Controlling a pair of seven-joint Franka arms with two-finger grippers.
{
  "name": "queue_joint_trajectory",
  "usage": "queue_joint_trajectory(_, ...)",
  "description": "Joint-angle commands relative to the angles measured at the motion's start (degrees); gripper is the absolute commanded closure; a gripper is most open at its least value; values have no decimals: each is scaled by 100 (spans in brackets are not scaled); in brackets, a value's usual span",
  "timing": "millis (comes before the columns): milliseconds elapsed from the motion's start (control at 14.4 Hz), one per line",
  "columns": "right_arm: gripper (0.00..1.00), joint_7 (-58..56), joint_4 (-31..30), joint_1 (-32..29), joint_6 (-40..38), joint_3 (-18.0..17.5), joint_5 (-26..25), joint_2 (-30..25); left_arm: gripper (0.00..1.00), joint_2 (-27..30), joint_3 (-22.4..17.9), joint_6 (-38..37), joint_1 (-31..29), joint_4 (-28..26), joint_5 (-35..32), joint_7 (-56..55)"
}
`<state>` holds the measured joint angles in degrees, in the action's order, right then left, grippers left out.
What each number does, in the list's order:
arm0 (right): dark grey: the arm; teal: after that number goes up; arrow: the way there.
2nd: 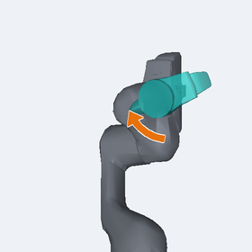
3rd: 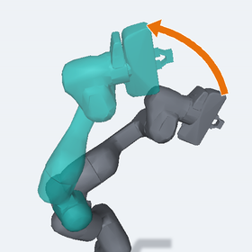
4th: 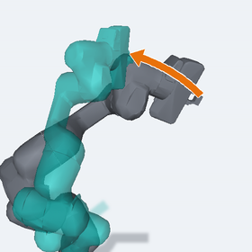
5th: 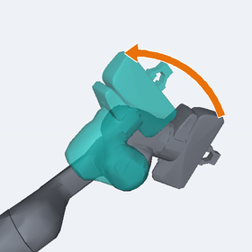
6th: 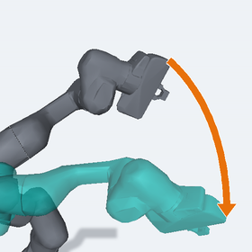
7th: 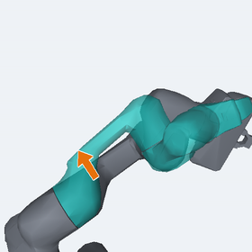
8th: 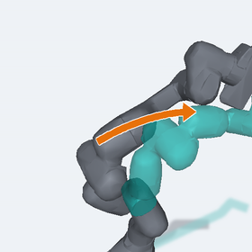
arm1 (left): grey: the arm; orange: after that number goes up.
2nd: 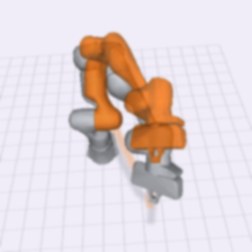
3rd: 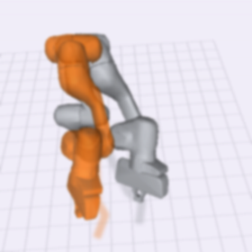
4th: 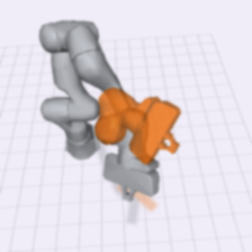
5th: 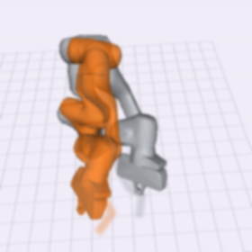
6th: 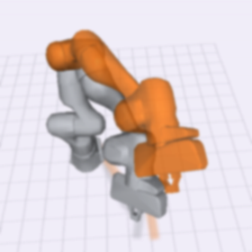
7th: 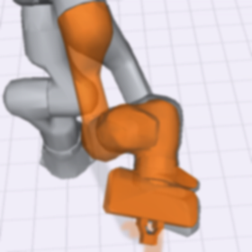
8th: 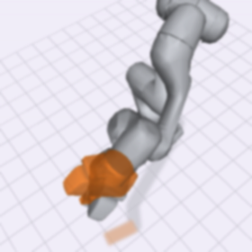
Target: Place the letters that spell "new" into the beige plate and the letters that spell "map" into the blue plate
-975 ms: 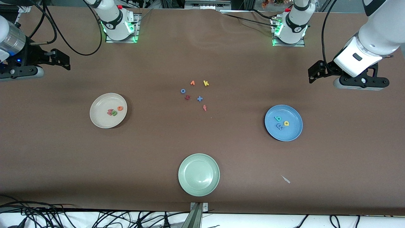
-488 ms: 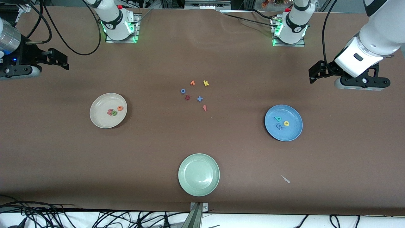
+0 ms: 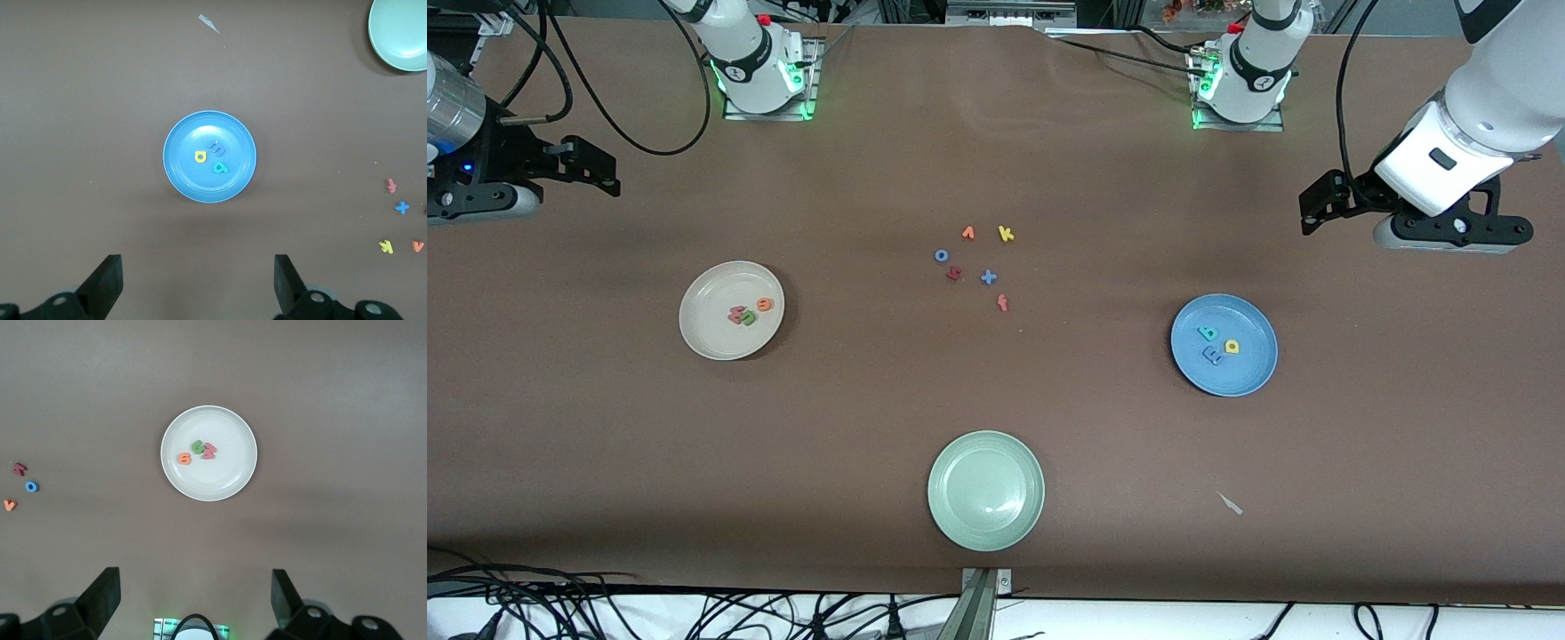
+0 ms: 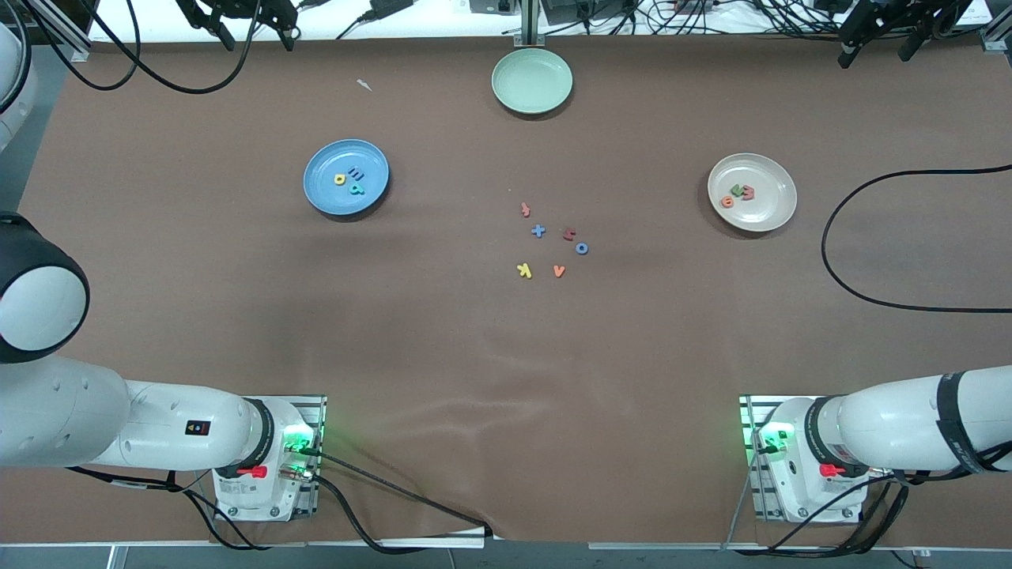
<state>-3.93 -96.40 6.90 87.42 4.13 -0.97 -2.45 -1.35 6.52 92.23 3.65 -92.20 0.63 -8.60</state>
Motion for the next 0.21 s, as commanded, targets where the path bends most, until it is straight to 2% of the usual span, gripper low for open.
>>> queue_joint_trajectory(0, 0, 76, 16, -22, -41, -8, -44, -10, 0, -85, 7, -91, 13, 185, -134, 43)
queue_joint_trajectory(139, 0, 76, 16, -22, -41, -8, -44, -10, 0, -85, 7, -91, 13, 185, -134, 42)
